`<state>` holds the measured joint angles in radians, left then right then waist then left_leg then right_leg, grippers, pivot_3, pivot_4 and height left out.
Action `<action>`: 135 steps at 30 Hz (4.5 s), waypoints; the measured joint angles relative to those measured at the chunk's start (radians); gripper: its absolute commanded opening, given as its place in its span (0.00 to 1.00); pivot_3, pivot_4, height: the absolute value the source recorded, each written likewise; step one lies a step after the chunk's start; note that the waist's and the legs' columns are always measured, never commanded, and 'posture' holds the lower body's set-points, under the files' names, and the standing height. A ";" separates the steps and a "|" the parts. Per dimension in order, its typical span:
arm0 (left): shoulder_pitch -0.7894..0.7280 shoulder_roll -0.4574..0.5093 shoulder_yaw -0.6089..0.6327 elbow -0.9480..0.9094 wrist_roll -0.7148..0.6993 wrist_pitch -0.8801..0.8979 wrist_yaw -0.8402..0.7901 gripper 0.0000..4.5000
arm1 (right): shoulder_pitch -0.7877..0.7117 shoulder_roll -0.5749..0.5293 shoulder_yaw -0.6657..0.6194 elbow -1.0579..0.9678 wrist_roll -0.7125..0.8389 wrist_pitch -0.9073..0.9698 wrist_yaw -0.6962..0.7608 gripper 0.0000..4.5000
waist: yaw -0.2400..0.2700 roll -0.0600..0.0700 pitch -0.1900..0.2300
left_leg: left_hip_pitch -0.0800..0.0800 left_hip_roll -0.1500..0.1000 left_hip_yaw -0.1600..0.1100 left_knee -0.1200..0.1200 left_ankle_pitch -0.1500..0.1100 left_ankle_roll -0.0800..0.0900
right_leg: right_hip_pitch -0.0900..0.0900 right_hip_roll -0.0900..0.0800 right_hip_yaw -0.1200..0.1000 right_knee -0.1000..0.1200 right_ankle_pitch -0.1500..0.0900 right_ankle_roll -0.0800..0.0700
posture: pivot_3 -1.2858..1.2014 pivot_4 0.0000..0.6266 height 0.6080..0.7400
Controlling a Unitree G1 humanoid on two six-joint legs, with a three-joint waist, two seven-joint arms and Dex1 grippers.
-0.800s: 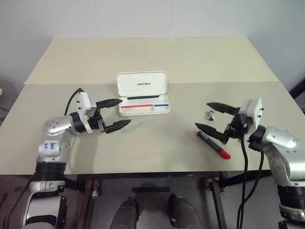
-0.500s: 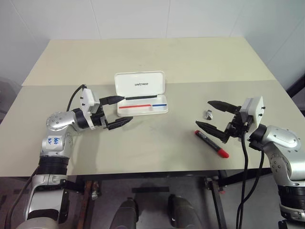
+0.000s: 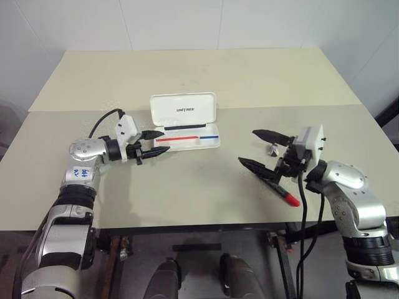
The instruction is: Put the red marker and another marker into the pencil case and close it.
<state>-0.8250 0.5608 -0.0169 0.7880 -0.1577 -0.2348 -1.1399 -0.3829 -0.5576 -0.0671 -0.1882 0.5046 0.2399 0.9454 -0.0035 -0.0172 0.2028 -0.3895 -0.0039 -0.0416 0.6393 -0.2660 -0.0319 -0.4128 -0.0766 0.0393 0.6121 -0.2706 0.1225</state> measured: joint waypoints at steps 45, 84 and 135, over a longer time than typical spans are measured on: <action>-0.290 -0.084 -0.187 0.417 0.337 -0.070 0.035 0.01 | -0.067 -0.098 0.015 -0.003 -0.007 0.024 0.087 1.00 | 0.002 -0.001 0.000 | -0.001 -0.001 0.000 0.008 -0.002 0.002 | 0.003 0.000 0.000 0.000 0.001 0.003 | 0.52 0.24 1.00; 0.154 0.016 -0.226 -0.500 0.143 0.398 -0.179 0.34 | -0.022 -0.009 0.043 -0.001 -0.012 0.022 0.076 1.00 | 0.000 0.000 0.000 | 0.001 0.000 -0.001 0.010 -0.005 0.002 | 0.002 -0.001 0.001 0.008 -0.005 0.002 | 0.52 0.24 1.00; 0.451 0.186 0.156 -0.721 -0.250 0.314 -0.117 0.80 | 0.173 -0.135 -0.046 0.377 -0.170 -0.047 -0.012 0.14 | -0.013 -0.002 -0.001 | 0.006 0.001 0.002 0.008 0.000 0.004 | 0.011 -0.001 0.002 -0.006 -0.001 -0.008 | 0.52 0.24 1.00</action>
<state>-0.3741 0.7469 0.1391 0.0671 -0.4081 0.0790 -1.2571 -0.2103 -0.6927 -0.1130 0.1885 0.3342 0.1934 0.9333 -0.0164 -0.0193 0.2014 -0.3835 -0.0025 -0.0401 0.6468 -0.2656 -0.0277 -0.4014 -0.0779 0.0416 0.6063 -0.2712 0.1148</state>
